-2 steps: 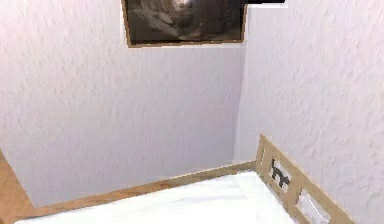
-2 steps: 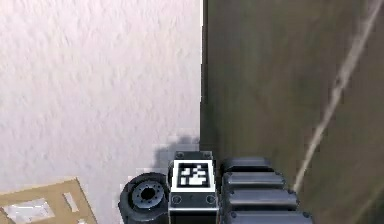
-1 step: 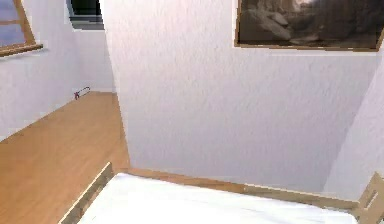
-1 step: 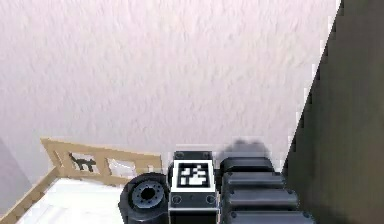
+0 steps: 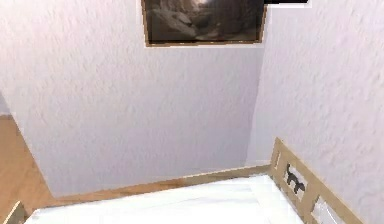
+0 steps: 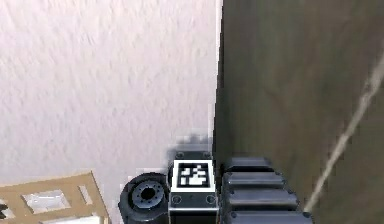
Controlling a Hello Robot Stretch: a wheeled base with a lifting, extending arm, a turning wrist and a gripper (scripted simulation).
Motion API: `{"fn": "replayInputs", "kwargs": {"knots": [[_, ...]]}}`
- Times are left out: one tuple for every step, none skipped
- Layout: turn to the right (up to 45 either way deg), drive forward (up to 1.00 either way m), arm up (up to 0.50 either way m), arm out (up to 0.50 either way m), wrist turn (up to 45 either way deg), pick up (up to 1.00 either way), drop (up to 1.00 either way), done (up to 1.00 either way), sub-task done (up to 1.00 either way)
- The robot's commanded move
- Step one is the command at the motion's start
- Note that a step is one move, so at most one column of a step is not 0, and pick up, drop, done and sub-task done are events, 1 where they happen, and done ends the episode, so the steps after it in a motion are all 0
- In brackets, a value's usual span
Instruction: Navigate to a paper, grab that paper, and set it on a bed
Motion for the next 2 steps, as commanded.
{"fn": "replayInputs", "kwargs": {"knots": [[3.0,0.00,0.00,0.00,0.0,0.00,0.00,0.00,0.00],[-15.0,0.00,0.00,0.00,0.0,0.00,0.00,0.00,0.00]]}}
